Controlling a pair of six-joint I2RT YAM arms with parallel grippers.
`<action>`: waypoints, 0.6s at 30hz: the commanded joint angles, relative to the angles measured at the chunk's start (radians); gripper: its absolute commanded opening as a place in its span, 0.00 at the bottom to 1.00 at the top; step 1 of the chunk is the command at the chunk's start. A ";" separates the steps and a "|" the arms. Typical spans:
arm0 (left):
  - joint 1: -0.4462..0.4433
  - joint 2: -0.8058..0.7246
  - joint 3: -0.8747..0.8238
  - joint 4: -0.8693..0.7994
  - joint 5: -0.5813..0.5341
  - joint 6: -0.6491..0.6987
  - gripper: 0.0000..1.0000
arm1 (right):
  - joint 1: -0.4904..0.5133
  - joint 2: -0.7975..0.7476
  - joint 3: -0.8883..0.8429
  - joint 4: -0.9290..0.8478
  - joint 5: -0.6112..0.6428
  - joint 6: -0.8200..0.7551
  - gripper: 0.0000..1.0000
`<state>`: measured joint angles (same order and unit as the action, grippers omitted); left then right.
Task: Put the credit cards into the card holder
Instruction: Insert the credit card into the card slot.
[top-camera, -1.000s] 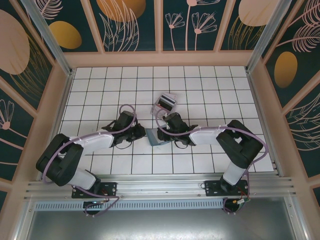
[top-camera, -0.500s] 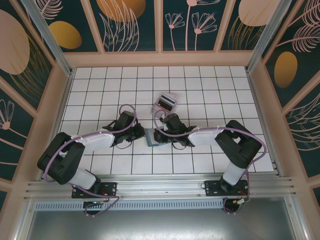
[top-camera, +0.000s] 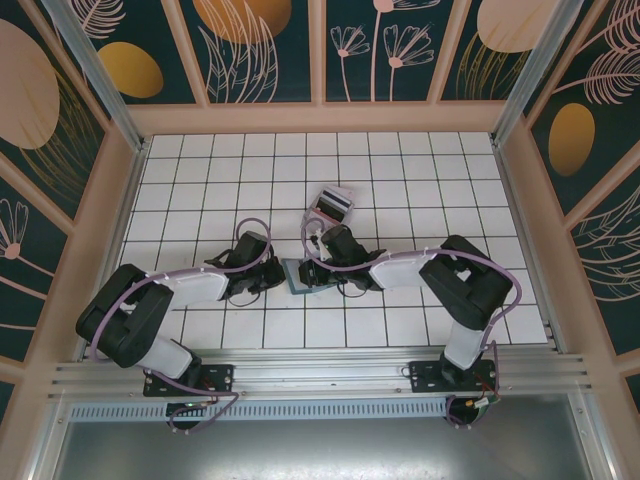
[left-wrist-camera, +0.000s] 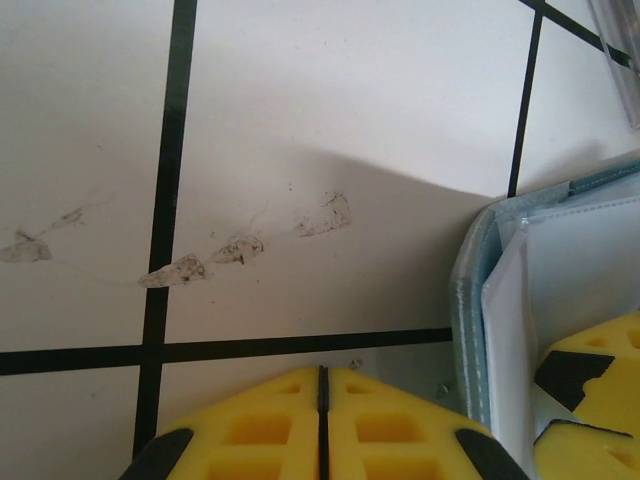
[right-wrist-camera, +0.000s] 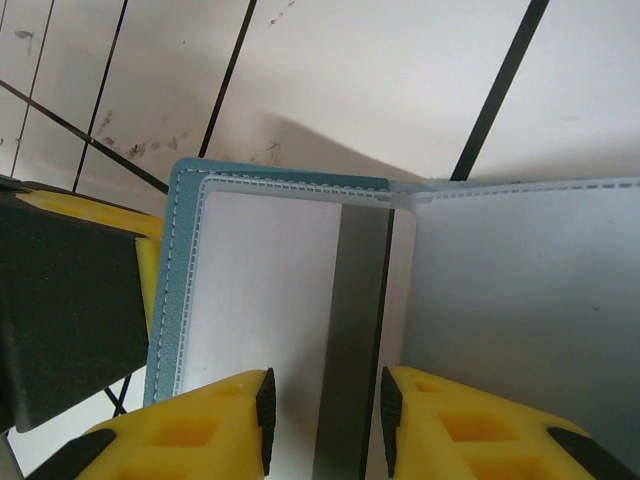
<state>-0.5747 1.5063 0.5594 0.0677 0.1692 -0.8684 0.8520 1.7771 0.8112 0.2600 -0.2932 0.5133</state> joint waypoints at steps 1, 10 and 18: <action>-0.003 0.009 0.014 -0.029 -0.044 0.016 0.10 | 0.009 0.017 0.015 -0.032 -0.048 -0.020 0.37; 0.050 -0.126 0.088 -0.238 -0.167 0.092 0.16 | -0.012 -0.108 0.058 -0.174 0.034 -0.069 0.39; 0.076 -0.078 0.294 -0.305 -0.201 0.195 0.19 | -0.057 -0.282 -0.060 -0.204 0.063 -0.021 0.36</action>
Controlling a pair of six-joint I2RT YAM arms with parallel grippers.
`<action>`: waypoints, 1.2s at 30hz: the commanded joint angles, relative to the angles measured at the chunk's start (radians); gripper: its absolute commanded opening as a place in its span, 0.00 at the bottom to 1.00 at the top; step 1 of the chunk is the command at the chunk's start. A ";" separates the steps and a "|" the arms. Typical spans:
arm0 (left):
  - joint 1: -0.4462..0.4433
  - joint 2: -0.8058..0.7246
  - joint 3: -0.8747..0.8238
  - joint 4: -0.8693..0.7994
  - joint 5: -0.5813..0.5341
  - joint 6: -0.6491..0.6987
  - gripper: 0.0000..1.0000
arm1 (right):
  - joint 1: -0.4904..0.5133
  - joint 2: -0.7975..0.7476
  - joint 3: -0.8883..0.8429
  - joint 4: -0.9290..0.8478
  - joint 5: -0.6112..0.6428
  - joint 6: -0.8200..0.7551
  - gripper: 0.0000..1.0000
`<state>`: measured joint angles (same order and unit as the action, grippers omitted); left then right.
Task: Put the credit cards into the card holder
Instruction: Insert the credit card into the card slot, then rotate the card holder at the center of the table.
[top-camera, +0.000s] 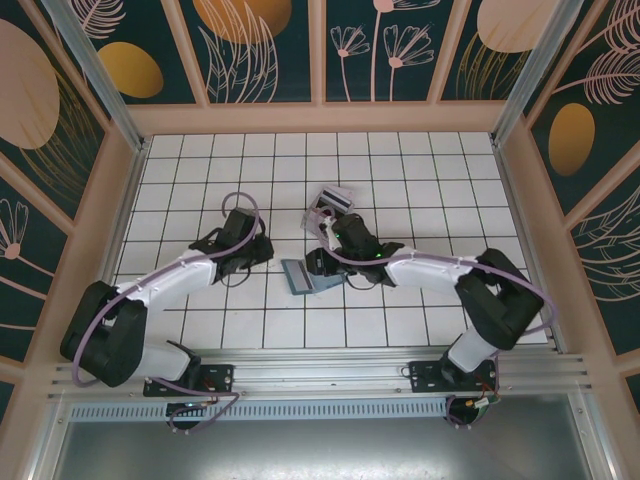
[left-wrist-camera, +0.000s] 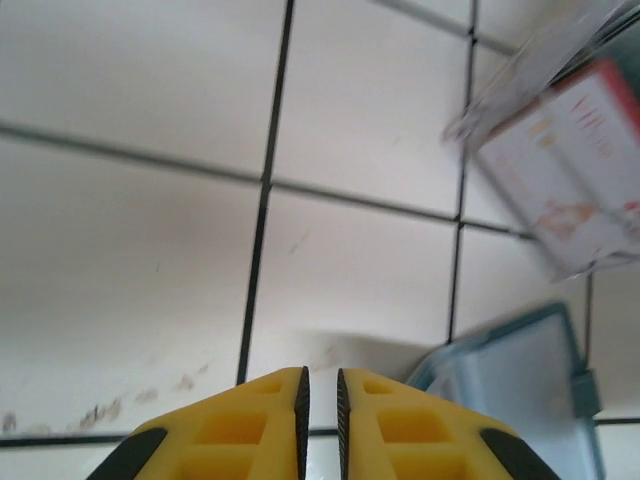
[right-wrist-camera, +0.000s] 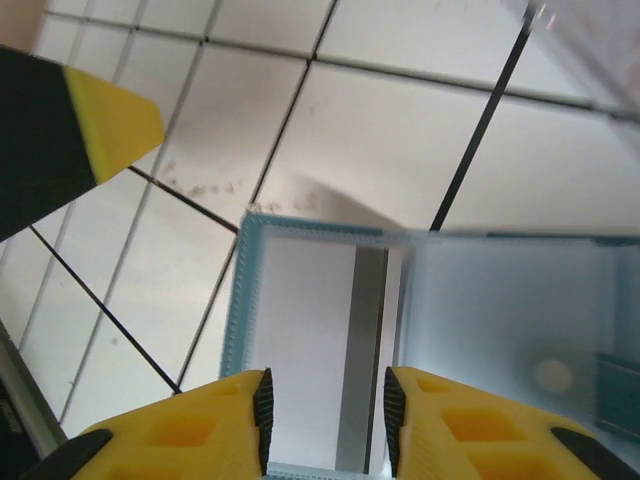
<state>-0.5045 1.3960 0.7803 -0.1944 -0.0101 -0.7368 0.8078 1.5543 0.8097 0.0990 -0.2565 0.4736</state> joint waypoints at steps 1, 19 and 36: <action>0.006 0.052 0.096 -0.029 0.003 0.074 0.20 | -0.019 -0.076 -0.087 -0.040 0.027 0.032 0.34; -0.039 0.102 -0.171 0.209 0.318 -0.046 0.16 | -0.082 0.046 -0.214 0.135 -0.013 0.110 0.21; -0.296 0.090 -0.262 0.406 0.237 -0.313 0.15 | -0.121 0.215 0.095 -0.066 -0.058 -0.128 0.29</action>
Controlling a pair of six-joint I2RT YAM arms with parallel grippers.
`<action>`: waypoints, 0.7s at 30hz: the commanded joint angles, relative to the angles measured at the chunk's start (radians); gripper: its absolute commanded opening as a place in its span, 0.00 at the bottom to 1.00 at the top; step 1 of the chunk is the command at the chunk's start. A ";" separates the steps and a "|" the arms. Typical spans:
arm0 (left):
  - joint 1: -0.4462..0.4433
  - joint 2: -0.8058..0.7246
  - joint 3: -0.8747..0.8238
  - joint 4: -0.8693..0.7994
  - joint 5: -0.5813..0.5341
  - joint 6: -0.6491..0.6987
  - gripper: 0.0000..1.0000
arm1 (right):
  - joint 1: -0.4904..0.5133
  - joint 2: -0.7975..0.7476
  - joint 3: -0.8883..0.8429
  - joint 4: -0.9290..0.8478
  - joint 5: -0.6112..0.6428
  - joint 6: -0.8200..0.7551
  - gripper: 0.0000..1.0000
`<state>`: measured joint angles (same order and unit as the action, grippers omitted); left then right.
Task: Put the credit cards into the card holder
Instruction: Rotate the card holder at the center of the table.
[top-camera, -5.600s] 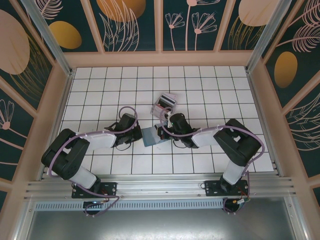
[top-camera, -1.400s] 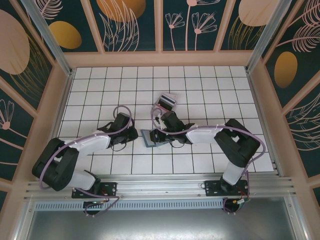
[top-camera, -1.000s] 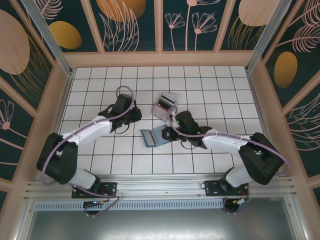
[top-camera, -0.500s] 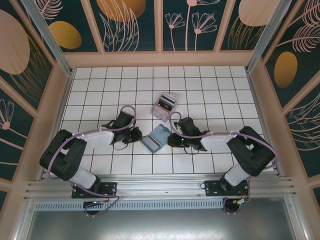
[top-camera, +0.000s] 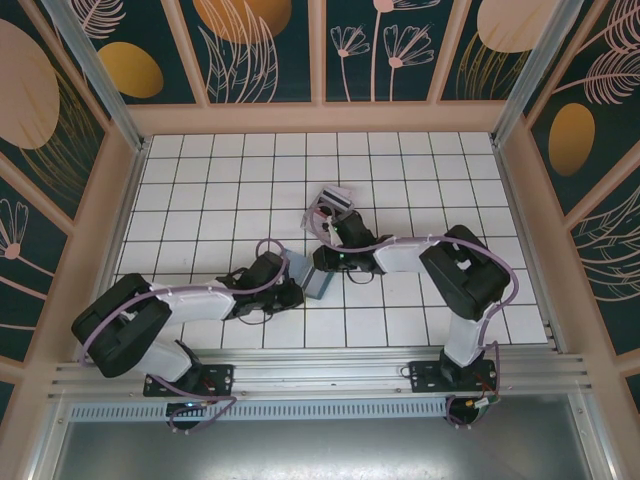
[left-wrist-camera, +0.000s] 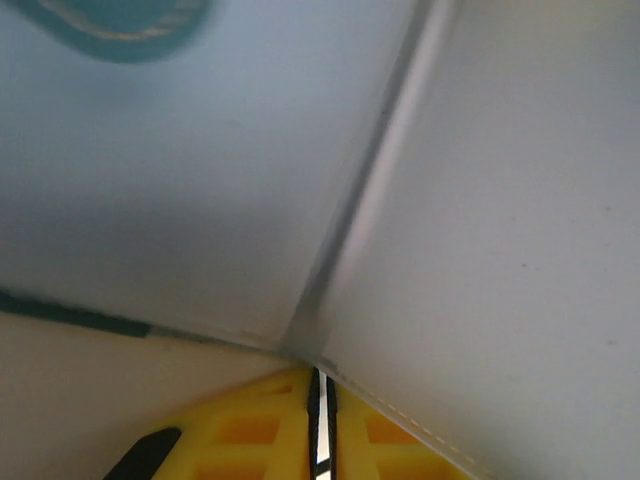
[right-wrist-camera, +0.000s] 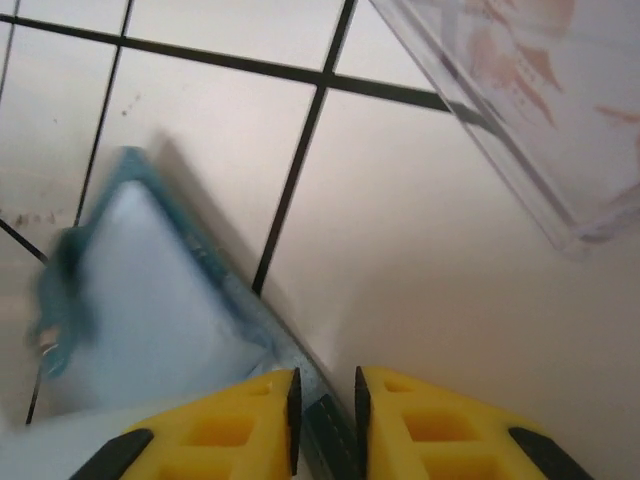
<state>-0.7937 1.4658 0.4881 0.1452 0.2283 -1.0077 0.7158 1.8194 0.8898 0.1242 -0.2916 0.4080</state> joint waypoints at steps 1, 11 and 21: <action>-0.008 0.025 0.032 0.075 -0.003 -0.047 0.15 | -0.038 -0.067 0.017 -0.105 -0.025 -0.076 0.29; -0.009 0.027 0.047 0.056 -0.036 -0.051 0.19 | -0.035 -0.064 0.054 -0.189 -0.023 -0.106 0.31; -0.004 -0.093 0.133 -0.174 -0.148 0.011 0.22 | -0.067 -0.176 0.100 -0.304 0.054 -0.149 0.37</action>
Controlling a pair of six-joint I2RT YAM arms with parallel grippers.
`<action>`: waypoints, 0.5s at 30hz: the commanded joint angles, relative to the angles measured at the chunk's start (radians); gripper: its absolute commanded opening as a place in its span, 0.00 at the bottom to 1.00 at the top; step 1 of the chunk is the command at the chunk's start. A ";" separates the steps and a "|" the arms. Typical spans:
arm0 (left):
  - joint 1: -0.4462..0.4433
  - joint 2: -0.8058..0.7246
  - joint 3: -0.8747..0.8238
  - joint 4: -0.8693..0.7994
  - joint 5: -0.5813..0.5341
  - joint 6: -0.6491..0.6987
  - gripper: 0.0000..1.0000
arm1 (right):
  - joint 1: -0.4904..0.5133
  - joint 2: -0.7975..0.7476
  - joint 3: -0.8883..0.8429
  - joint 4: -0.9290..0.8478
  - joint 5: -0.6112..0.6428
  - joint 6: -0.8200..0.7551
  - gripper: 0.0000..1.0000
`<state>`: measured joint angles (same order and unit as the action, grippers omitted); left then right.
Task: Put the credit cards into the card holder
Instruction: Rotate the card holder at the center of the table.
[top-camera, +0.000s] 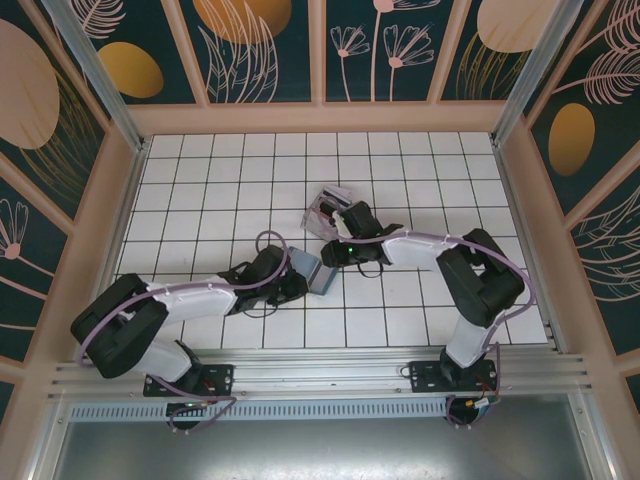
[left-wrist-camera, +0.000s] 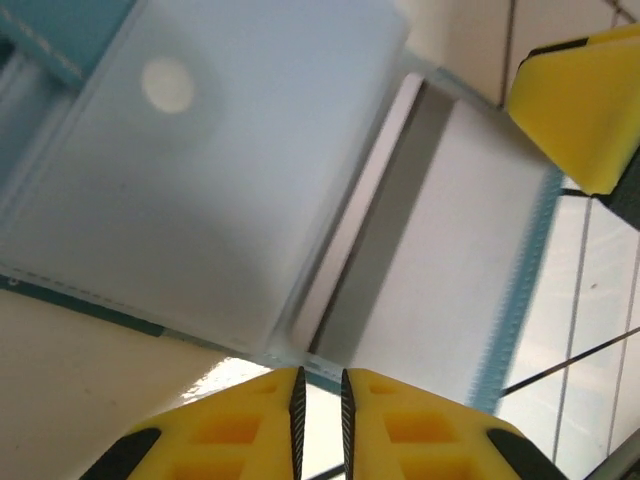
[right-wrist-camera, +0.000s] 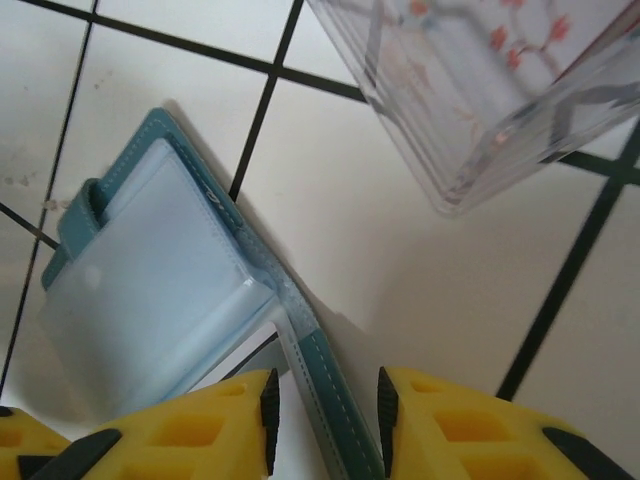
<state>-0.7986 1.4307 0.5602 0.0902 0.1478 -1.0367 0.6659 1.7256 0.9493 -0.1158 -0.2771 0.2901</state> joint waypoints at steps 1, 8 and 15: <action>0.008 -0.081 0.085 -0.183 -0.110 0.059 0.22 | -0.023 -0.100 0.040 -0.073 0.050 -0.030 0.38; 0.172 -0.147 0.200 -0.304 -0.150 0.216 0.27 | -0.041 -0.167 -0.005 -0.054 -0.030 0.016 0.38; 0.218 0.071 0.404 -0.303 -0.179 0.378 0.27 | -0.023 -0.233 -0.024 -0.059 -0.125 0.042 0.38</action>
<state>-0.6003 1.4200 0.9051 -0.1749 -0.0128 -0.7681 0.6109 1.5295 0.9241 -0.1604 -0.3305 0.3130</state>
